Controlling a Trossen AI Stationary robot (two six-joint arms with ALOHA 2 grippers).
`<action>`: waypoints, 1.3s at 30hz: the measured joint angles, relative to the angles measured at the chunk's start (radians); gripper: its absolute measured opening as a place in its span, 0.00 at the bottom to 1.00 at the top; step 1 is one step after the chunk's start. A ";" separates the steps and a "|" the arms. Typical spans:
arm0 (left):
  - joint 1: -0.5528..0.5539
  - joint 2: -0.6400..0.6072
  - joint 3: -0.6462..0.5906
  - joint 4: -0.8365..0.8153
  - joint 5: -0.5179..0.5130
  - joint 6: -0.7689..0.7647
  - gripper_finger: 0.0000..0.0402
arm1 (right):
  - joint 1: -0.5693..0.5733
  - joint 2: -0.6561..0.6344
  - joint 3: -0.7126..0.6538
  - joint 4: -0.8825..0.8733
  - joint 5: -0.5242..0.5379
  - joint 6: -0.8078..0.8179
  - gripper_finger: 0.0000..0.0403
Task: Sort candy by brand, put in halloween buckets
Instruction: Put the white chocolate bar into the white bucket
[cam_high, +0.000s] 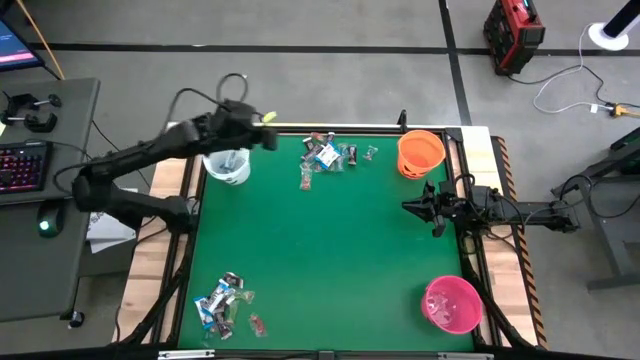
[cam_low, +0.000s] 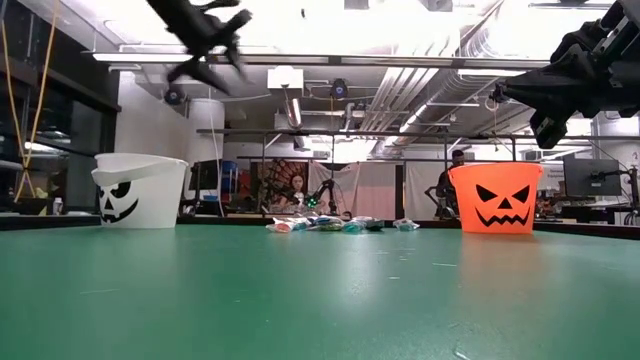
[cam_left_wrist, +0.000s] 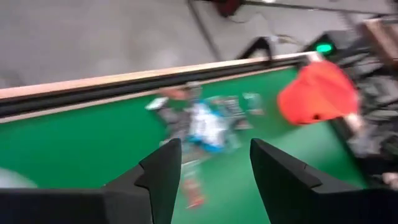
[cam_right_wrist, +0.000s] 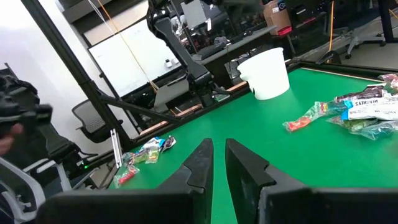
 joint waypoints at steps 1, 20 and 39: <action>-0.013 0.035 0.002 0.045 0.012 -0.008 0.45 | 0.000 0.000 0.000 0.000 0.000 0.000 0.09; -0.047 0.864 0.555 -0.032 0.116 0.202 0.44 | 0.000 0.000 0.000 0.000 0.000 0.000 0.09; -0.052 0.976 0.555 -0.027 0.018 0.190 0.44 | 0.000 0.000 0.000 0.000 0.000 0.000 0.09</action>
